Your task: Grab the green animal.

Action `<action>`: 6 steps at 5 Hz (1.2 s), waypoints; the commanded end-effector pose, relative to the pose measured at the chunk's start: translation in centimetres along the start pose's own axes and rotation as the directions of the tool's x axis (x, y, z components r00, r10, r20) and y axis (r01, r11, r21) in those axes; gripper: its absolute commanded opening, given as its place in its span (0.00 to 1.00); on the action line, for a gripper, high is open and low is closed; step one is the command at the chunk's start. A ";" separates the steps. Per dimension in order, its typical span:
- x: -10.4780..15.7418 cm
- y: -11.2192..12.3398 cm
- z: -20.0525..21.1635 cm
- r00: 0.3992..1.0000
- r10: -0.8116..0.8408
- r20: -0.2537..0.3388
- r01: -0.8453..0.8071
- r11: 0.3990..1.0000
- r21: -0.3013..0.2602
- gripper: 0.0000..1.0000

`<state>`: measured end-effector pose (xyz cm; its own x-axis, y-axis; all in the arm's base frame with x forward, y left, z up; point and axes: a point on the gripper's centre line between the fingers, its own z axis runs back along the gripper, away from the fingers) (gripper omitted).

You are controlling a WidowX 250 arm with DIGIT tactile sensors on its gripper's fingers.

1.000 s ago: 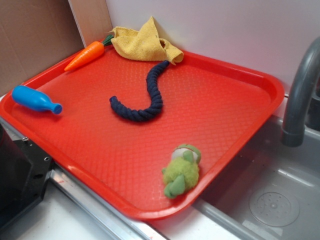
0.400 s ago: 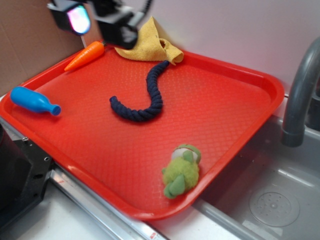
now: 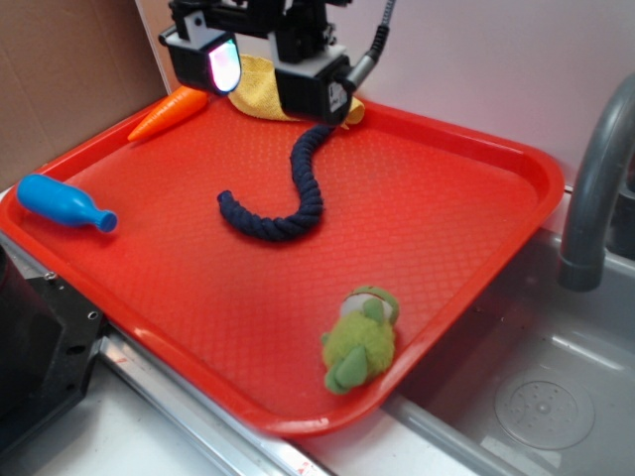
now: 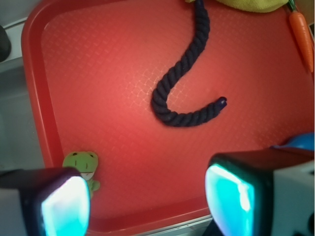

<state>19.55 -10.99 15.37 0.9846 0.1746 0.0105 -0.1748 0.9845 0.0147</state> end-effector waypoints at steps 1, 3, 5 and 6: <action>0.5 -4.9 -2.2 0.999 -0.034 -0.031 0.031 0.997 -0.075 1.00; -1.9 -8.6 -7.3 0.990 0.080 -0.113 -0.107 0.961 -0.257 1.00; -2.7 -6.7 -9.1 0.994 0.005 -0.112 -0.022 0.988 -0.150 1.00; -2.2 -8.2 -11.6 0.980 -0.098 -0.173 0.063 0.979 -0.196 1.00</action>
<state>18.01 -18.99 2.91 0.9785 0.0754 -0.1921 -0.1058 0.9826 -0.1529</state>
